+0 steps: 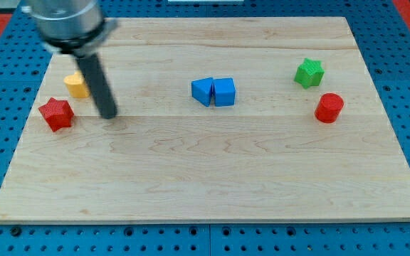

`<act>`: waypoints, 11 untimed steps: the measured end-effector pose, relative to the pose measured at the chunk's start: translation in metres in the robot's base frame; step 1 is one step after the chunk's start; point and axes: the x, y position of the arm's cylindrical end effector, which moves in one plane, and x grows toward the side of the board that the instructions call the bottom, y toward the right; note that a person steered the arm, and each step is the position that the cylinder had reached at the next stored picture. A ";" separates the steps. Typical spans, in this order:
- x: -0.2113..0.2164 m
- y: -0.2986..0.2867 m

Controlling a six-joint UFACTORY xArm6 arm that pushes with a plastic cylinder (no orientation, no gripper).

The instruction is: Push the blue blocks towards the right of the red star

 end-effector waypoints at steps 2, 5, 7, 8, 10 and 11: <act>-0.080 0.142; -0.041 0.151; -0.064 0.106; -0.082 0.087; -0.062 0.048; -0.055 0.019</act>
